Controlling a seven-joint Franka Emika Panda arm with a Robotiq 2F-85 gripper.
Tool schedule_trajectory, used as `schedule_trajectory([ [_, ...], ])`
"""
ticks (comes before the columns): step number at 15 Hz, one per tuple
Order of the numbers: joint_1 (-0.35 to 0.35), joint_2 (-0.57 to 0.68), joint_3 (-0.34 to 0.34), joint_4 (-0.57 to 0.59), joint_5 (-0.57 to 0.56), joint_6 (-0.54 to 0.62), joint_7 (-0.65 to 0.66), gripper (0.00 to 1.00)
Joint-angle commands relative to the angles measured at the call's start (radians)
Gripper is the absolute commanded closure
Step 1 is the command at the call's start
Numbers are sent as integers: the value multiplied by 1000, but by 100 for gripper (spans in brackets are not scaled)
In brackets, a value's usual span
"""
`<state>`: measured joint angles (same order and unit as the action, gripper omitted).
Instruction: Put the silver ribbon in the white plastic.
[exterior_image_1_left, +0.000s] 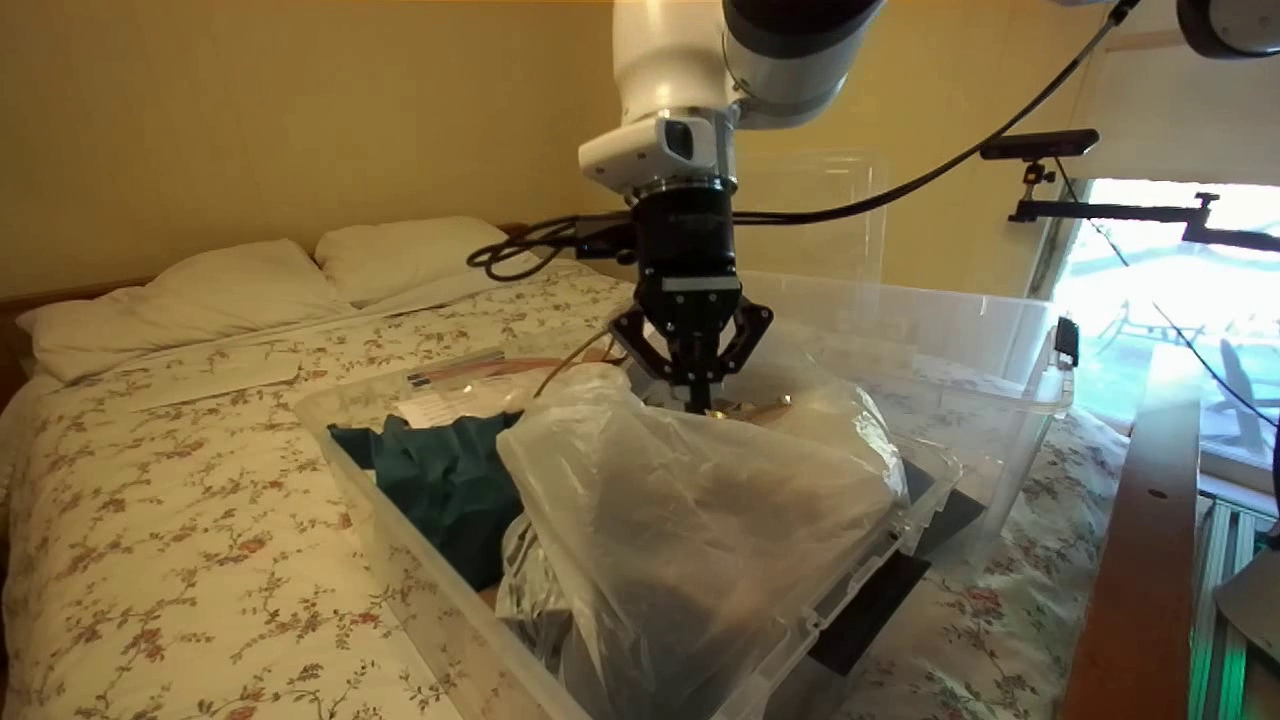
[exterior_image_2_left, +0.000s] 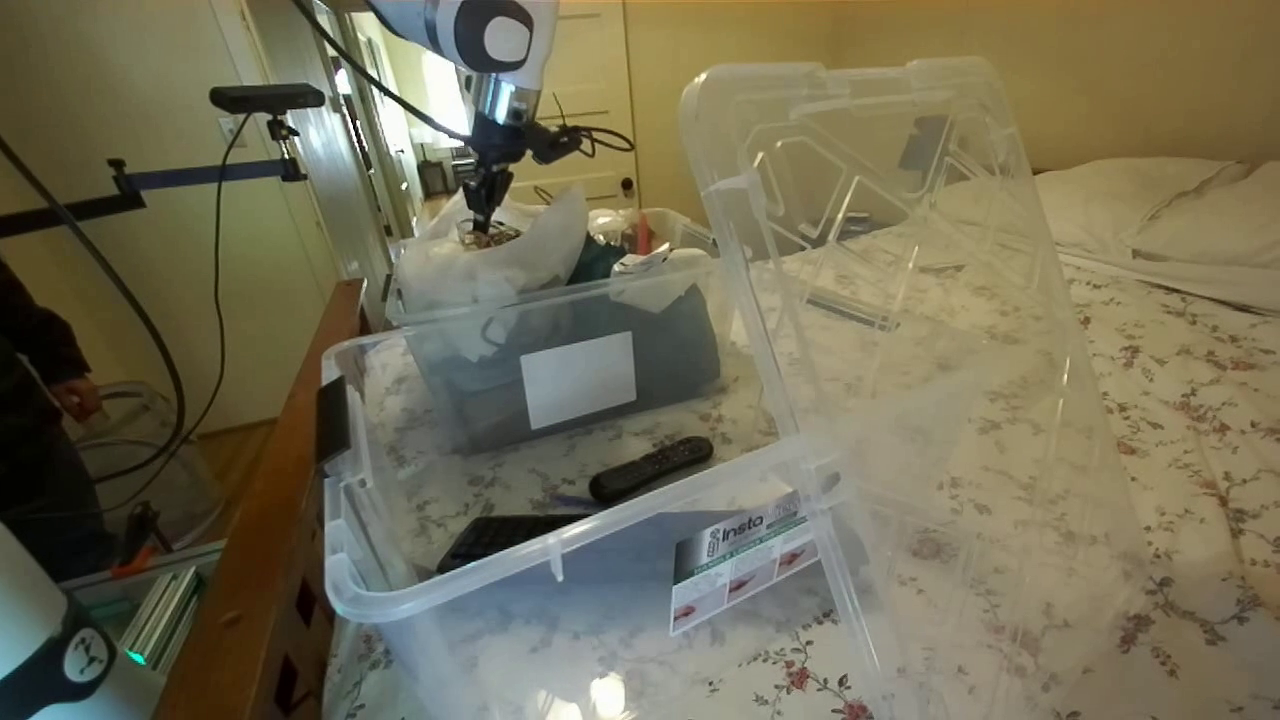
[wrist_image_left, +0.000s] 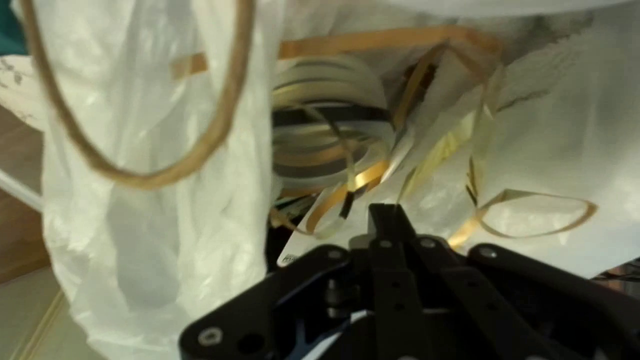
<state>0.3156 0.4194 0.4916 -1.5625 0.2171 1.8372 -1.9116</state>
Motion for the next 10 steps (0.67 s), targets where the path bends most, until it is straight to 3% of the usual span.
schedule_trajectory([
  [1, 60, -84, -62, -126, -98, 111, 105, 100],
  [4, 95, -86, -77, -132, -176, 180, 222, 100],
  [5, 99, -83, -71, -119, -183, 156, 243, 74],
  [6, 101, -91, -66, -117, -181, 140, 268, 73],
  [10, 99, -200, -39, -109, -142, 6, 330, 47],
])
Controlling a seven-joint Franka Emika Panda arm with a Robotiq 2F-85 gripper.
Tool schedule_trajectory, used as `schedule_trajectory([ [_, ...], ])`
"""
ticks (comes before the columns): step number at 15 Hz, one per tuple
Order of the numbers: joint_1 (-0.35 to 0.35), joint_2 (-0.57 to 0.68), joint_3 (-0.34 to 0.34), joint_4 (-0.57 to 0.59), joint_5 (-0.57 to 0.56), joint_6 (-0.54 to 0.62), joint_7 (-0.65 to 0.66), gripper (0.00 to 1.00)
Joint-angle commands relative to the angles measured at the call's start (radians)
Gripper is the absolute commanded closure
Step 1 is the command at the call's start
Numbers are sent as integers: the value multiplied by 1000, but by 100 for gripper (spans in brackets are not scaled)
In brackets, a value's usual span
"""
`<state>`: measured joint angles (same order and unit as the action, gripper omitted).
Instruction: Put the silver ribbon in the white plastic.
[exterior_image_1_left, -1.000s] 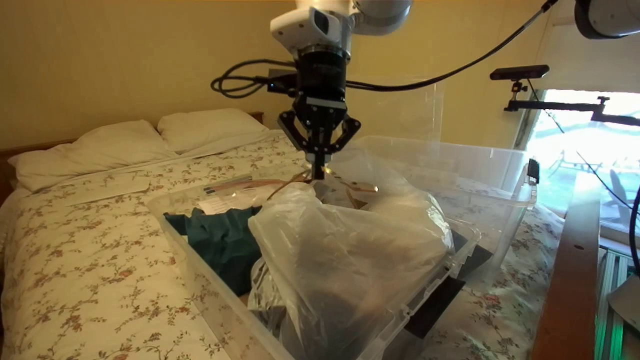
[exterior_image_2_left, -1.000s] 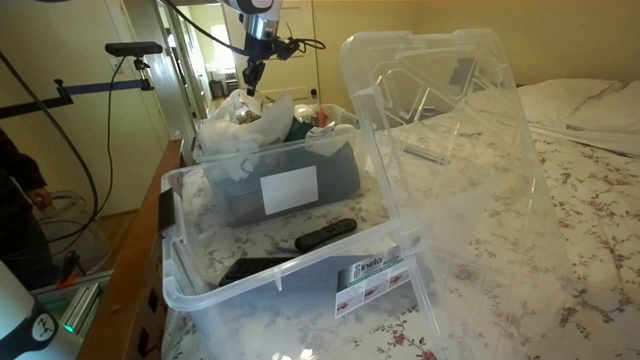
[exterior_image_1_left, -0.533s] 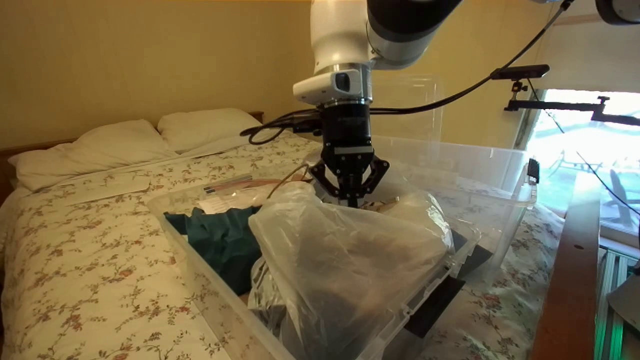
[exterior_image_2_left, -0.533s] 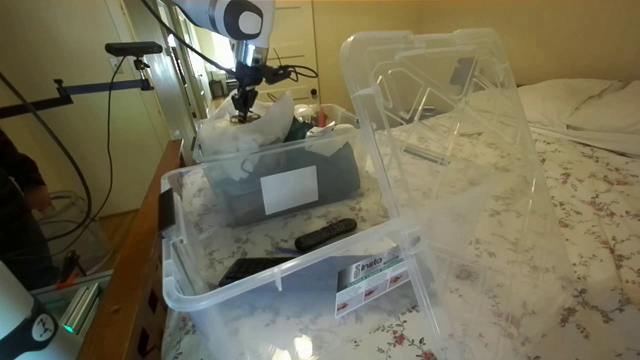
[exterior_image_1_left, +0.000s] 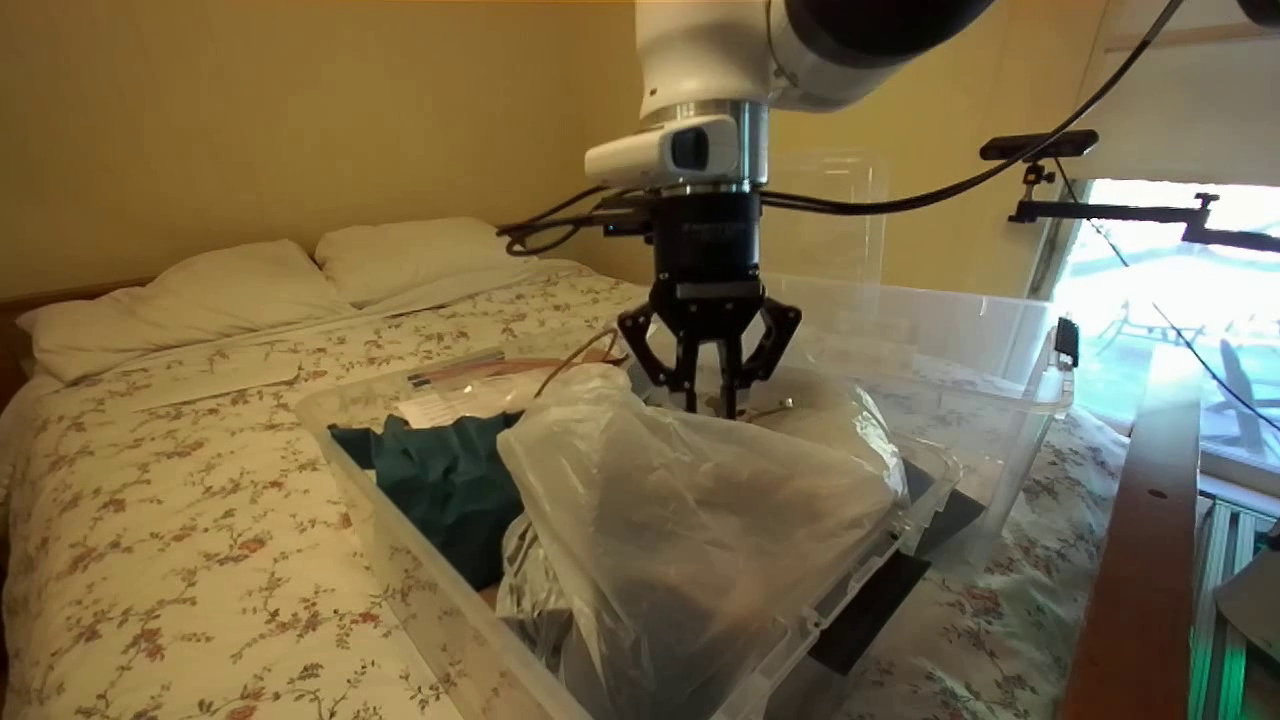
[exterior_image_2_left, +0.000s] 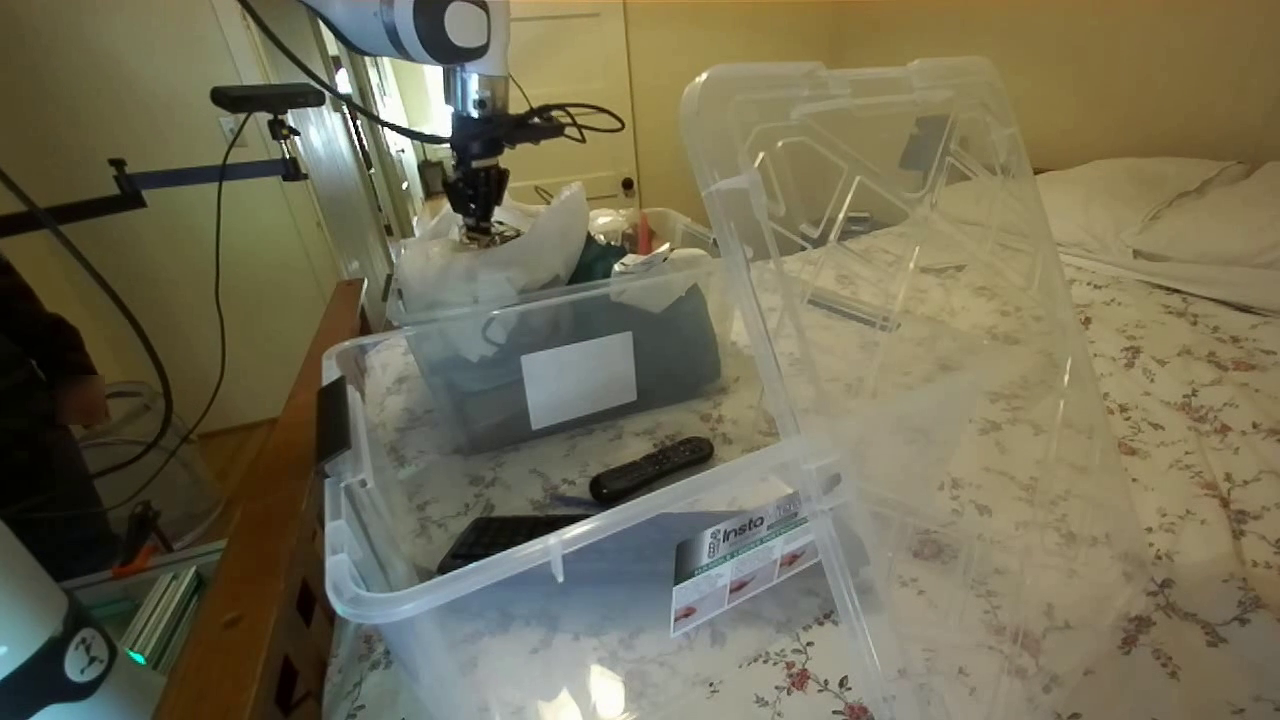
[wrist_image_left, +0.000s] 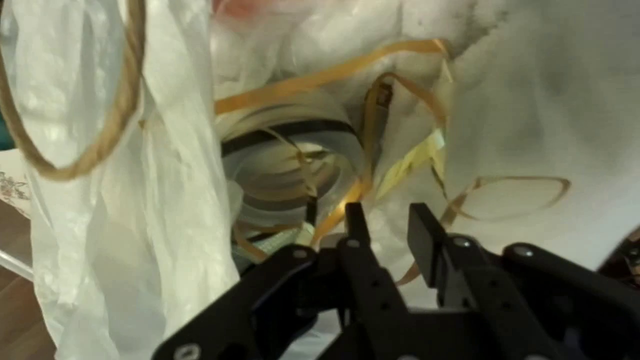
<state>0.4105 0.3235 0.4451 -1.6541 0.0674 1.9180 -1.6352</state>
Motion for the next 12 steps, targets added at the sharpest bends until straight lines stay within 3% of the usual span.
schedule_trajectory([
  [1, 6, -137, 9, -20, -6, -84, 60, 40],
  [7, 7, -267, 10, -20, -1, -53, 51, 2],
  [12, -5, -356, -23, -47, -106, -74, 302, 0],
])
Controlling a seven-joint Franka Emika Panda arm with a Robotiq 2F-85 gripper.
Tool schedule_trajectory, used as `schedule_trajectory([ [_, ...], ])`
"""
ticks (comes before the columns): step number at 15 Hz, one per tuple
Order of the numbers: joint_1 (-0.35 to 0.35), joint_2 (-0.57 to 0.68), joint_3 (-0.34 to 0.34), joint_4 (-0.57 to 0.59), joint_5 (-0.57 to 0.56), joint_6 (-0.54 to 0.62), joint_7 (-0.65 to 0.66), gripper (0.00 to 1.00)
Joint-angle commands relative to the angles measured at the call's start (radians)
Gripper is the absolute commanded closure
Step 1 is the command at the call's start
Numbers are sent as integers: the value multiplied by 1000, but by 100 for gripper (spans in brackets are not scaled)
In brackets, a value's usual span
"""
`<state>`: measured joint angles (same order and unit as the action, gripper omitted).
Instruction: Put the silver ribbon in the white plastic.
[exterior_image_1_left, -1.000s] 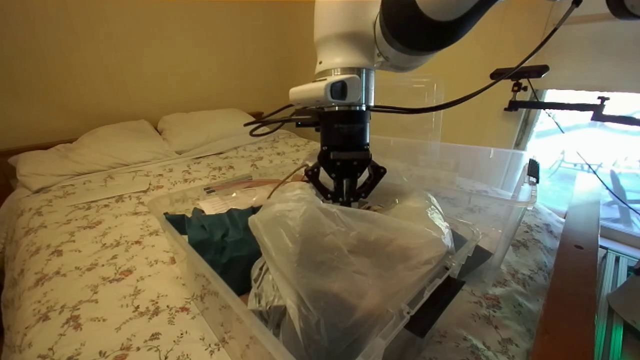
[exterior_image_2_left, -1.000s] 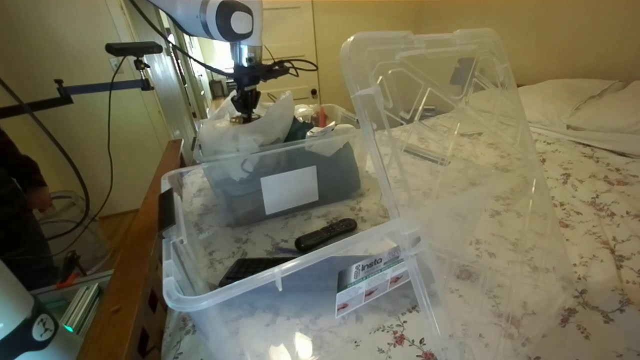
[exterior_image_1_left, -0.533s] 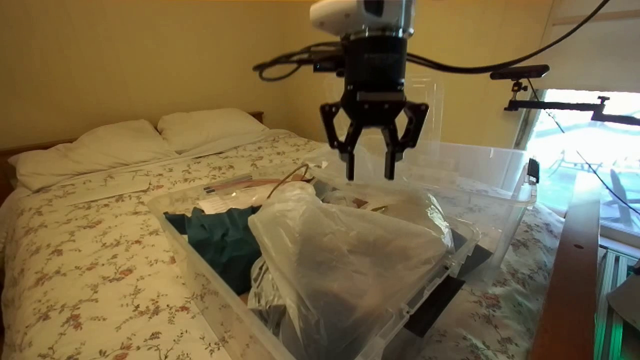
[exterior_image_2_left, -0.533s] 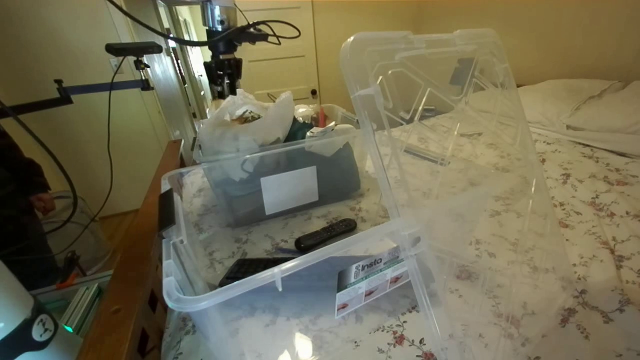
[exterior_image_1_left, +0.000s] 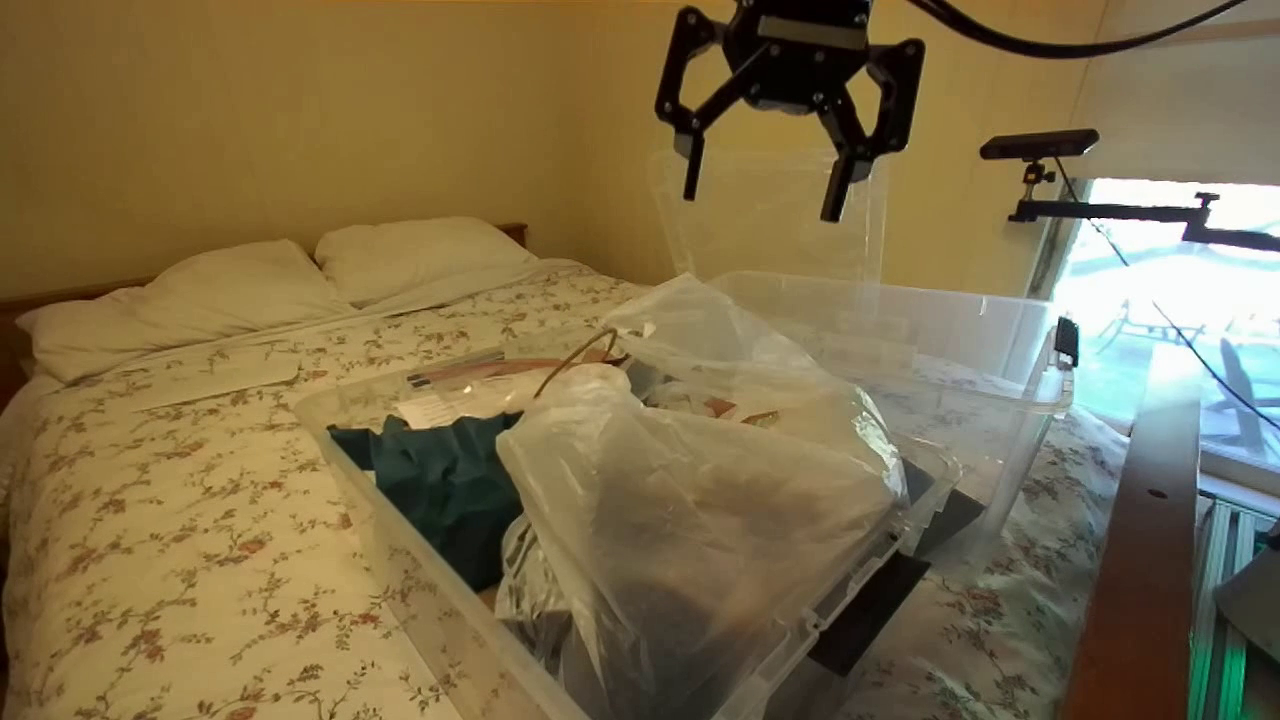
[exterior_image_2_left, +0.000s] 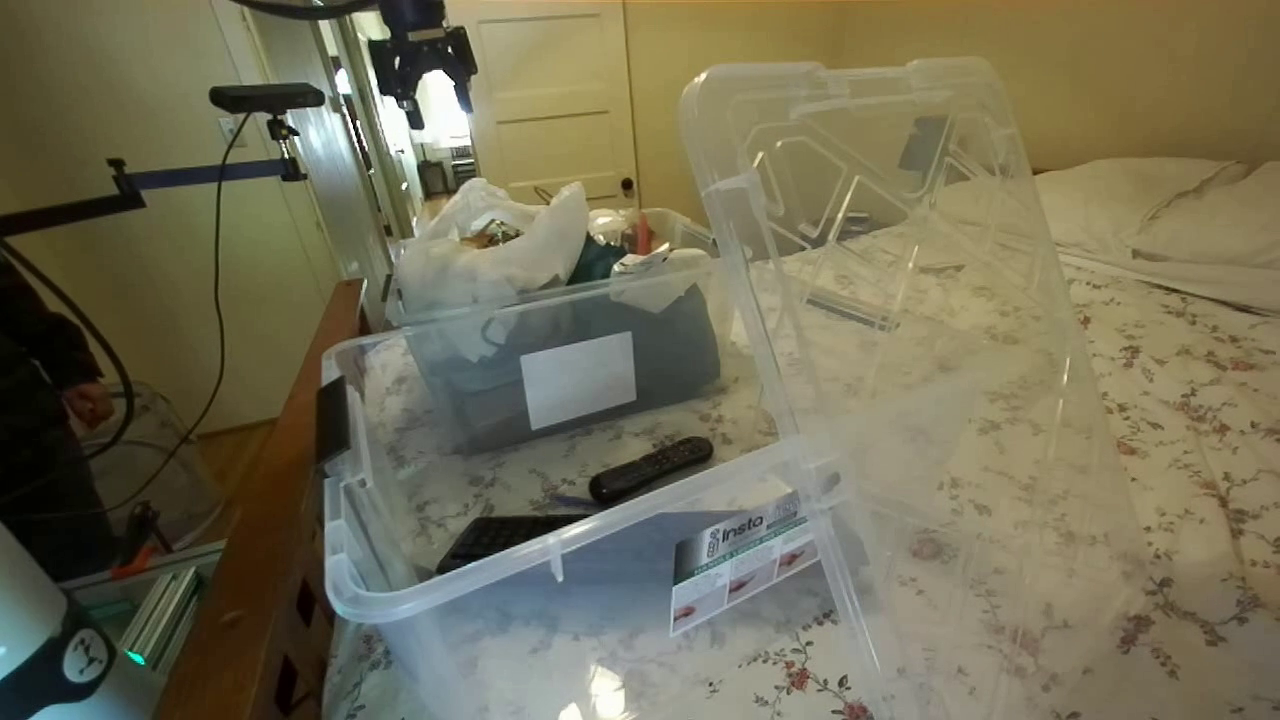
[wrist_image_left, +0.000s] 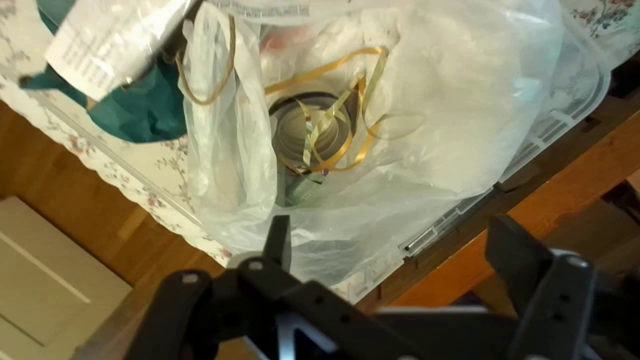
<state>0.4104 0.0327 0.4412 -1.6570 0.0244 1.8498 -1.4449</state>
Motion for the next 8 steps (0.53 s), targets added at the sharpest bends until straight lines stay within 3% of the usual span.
schedule_trajectory([
  [1, -9, -73, -25, -47, -83, -13, 153, 0],
  [2, -10, -79, -29, -48, -107, -28, 197, 0],
  [3, -2, -35, -24, -6, -61, -15, 120, 0],
  [8, -7, -48, -30, -12, -83, -25, 177, 0],
])
